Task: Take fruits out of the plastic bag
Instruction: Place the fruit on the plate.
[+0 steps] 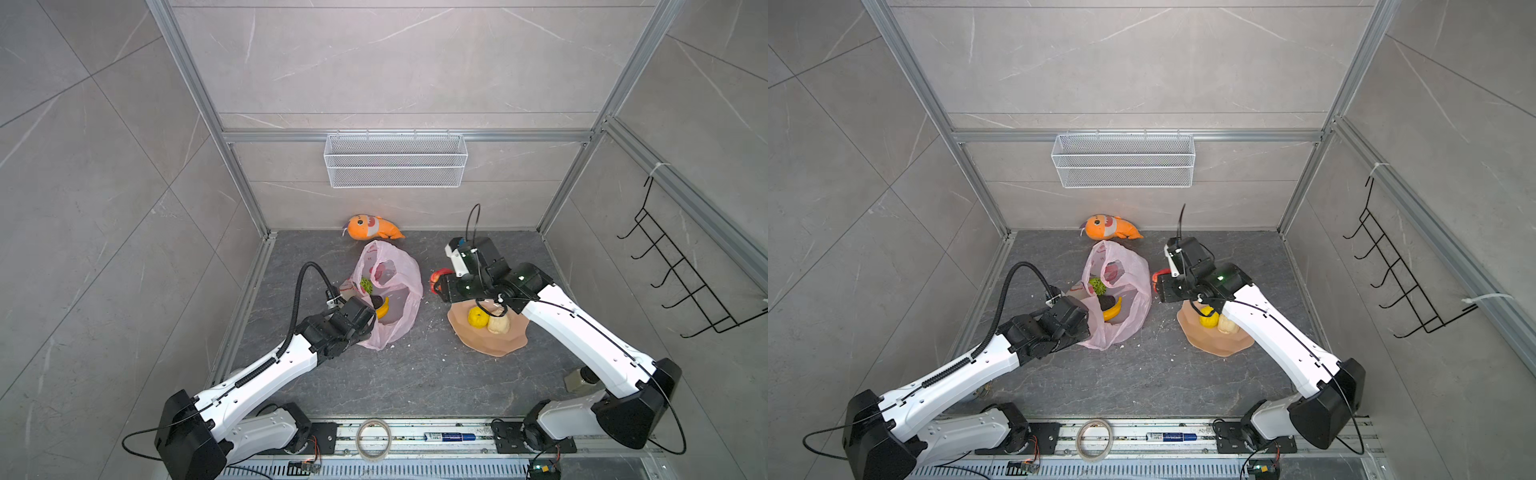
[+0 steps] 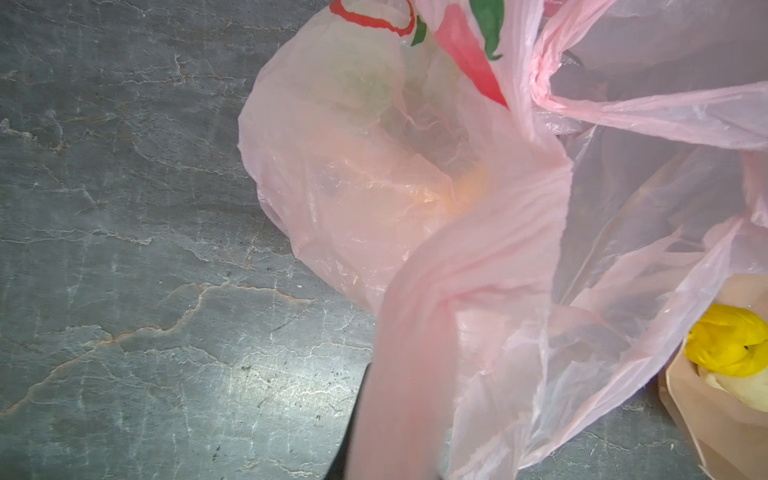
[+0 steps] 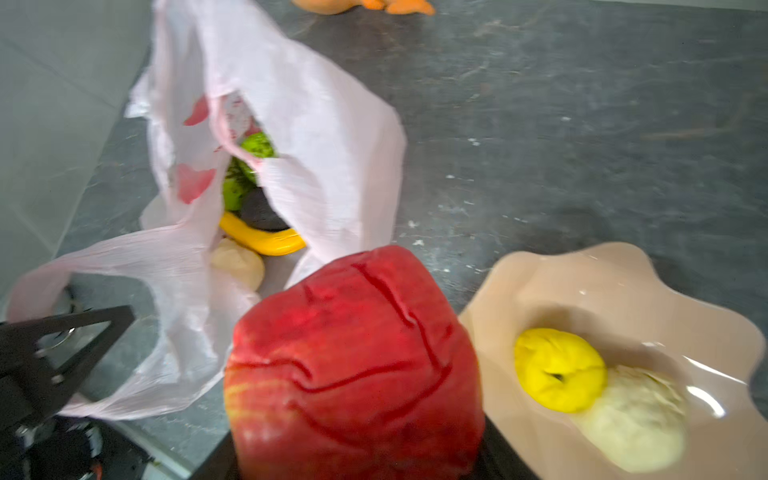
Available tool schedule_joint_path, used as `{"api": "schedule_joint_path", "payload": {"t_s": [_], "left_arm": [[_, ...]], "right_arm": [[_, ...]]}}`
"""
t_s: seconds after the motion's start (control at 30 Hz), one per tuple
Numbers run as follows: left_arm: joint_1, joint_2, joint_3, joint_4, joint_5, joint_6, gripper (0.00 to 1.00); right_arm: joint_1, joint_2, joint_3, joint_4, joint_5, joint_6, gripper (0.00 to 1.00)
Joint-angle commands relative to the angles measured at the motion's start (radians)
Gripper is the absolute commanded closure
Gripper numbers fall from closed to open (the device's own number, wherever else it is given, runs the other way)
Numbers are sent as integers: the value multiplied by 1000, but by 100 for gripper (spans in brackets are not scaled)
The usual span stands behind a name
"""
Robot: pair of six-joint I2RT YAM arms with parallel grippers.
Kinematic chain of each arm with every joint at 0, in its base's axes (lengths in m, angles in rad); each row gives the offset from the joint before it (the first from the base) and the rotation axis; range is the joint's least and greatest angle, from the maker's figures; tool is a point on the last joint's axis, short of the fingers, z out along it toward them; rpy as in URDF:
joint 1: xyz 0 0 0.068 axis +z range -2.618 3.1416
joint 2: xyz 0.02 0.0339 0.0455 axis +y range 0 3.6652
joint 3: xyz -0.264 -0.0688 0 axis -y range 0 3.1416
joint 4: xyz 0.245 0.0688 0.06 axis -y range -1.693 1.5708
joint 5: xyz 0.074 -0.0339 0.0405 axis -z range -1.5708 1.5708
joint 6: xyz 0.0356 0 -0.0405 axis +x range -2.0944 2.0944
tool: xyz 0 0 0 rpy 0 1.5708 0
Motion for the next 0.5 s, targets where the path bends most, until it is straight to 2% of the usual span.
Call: {"api": "schedule_joint_path", "payload": {"t_s": [0.0,0.13,0.47], "left_arm": [[6,1,30,16,2,24,100],[6,4,24,19,1,19,100],[5,28,45,26,6,27,100]], "right_arm": [[-60,-47,-54,-58,77,-17,65],[-136,-59,-107,-62,111,-40,65],[-306,7,-201,-2,95,-58,65]]}}
